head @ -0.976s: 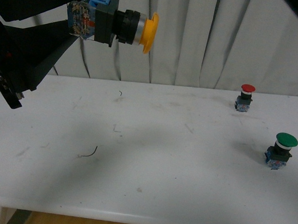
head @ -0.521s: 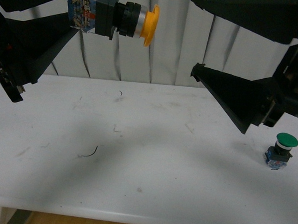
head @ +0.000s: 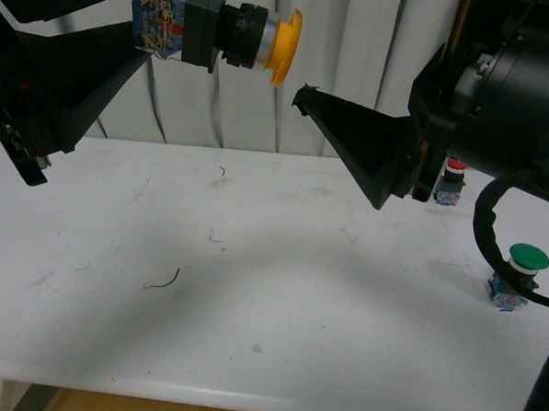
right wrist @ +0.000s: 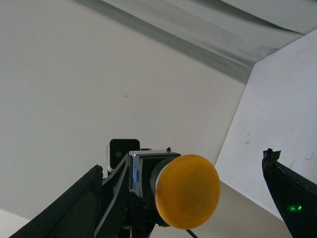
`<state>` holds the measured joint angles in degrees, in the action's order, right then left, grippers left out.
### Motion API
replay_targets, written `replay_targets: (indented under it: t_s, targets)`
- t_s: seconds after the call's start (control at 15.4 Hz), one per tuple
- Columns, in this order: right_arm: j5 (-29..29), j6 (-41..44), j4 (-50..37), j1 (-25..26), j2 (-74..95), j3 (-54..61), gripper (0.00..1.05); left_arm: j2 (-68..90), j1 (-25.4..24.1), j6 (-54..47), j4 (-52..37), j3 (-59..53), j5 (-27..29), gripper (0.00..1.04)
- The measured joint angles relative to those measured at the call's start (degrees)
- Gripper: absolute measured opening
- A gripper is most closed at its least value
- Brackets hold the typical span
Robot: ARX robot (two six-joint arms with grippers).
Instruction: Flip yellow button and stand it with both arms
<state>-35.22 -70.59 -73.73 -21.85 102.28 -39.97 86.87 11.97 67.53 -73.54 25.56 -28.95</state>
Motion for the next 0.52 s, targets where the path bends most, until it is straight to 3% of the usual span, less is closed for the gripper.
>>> replay_targets:
  t_s: [0.46,0.52]
  targets:
    - [0.17,-2.27,0.07,-4.13,1.95,-3.91,0.98,0.00,-0.17,-0.02,0.00,0.00,-0.04,0.31]
    - [0.46,-2.64,0.04,-4.39,2.05,-4.11,0.93,0.00,-0.44,-0.02,0.00,0.00,-0.09,0.31]
